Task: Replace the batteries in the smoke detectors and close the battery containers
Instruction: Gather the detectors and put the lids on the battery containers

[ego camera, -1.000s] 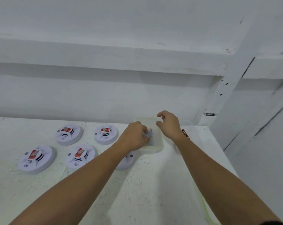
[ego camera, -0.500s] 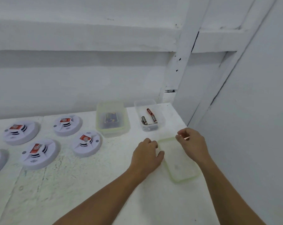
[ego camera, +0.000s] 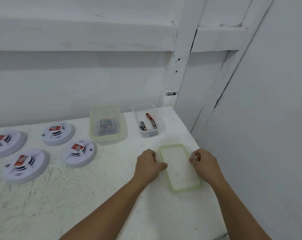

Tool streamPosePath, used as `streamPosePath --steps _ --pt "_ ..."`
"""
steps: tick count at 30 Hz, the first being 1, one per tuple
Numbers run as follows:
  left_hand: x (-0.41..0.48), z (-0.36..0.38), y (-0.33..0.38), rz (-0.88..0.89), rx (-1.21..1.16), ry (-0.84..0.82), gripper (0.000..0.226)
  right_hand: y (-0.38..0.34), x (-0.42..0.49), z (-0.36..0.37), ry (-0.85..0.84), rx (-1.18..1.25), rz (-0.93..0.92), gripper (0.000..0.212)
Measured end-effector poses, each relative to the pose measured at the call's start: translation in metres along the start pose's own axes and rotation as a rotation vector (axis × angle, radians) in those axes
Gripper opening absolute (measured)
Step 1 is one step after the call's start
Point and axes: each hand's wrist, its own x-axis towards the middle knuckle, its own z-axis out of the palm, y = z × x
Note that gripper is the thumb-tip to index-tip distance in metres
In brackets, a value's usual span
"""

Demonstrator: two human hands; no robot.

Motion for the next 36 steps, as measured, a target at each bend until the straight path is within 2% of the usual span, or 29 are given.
streamPosePath --steps 5,11,14,19,25,27,29,31,32,34,36 --pt "-0.005 -0.009 -0.005 0.01 -0.145 0.006 0.031 -0.002 0.006 -0.015 -0.096 0.126 0.01 0.009" --pt "-0.018 -0.033 0.012 0.225 -0.22 0.038 0.02 -0.019 0.005 -0.052 -0.24 0.468 -0.007 0.007" --pt "-0.022 -0.05 0.029 0.299 -0.22 -0.007 0.01 -0.032 0.002 -0.071 -0.316 0.616 -0.069 0.016" --pt "-0.027 -0.077 0.054 0.219 -0.301 -0.067 0.012 -0.046 0.011 -0.087 -0.367 0.799 -0.216 0.011" --pt "-0.029 -0.097 0.067 0.118 -0.622 -0.193 0.029 -0.066 0.027 -0.089 -0.409 0.922 -0.232 0.04" --pt "-0.02 -0.101 0.067 0.091 -0.704 -0.157 0.033 -0.075 0.034 -0.085 -0.408 0.953 -0.233 0.04" --pt "-0.008 -0.103 0.068 0.054 -0.72 -0.104 0.036 -0.087 0.044 -0.077 -0.382 0.927 -0.24 0.023" --pt "0.003 -0.101 0.071 0.052 -0.678 -0.05 0.027 -0.098 0.056 -0.065 -0.365 0.893 -0.238 0.008" --pt "0.01 -0.099 0.073 0.057 -0.635 -0.006 0.02 -0.103 0.064 -0.058 -0.359 0.873 -0.239 0.007" --pt "0.024 -0.094 0.072 0.073 -0.516 0.105 0.008 -0.11 0.082 -0.041 -0.315 0.788 -0.226 0.021" --pt "0.043 -0.09 0.07 0.078 -0.42 0.224 0.012 -0.119 0.099 -0.028 -0.265 0.667 -0.236 0.03"
